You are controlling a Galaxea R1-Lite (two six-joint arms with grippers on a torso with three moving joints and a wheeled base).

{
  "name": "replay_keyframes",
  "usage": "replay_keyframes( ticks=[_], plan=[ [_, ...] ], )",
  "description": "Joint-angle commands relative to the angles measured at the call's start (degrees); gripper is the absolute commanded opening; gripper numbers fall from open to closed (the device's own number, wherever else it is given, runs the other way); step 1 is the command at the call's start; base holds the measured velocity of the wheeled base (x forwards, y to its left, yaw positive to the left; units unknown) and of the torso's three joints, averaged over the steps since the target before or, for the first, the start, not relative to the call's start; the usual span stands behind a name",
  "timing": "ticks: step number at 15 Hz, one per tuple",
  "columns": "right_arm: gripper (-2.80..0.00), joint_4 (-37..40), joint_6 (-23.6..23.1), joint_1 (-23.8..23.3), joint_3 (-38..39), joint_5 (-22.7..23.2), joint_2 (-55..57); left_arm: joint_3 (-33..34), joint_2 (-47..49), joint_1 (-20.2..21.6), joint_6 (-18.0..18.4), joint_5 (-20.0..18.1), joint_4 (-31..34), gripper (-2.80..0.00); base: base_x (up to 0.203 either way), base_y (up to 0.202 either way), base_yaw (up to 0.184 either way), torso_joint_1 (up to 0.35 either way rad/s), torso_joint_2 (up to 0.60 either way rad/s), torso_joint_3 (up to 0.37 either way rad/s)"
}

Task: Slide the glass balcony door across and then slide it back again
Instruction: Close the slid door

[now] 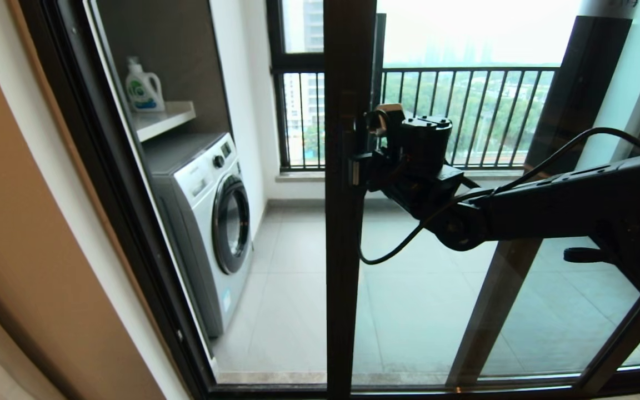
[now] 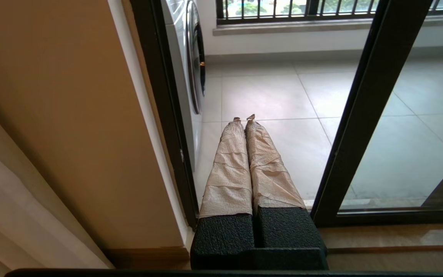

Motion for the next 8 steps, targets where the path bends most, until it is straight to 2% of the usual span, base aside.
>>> replay_keyframes(
  ticks=[1,5,8],
  plan=[
    [-2.80,-0.5,0.1,0.3,-0.1,-1.2,0.2,0.0,0.1,0.0,0.0,0.0,0.0,-2.80,0.000,0.000,0.000,0.000,0.00,0.000],
    [-2.80,-0.4,0.5,-1.2,1.3,-1.2,-2.4,0.0,0.1,0.0,0.0,0.0,0.0,-2.80,0.000,0.000,0.000,0.000,0.00,0.000],
    [-2.80,-0.5,1.9,-3.3,8.5,-1.0,-8.2,0.0,0.1,0.0,0.0,0.0,0.0,-2.80,0.000,0.000,0.000,0.000,0.00,0.000]
  ],
)
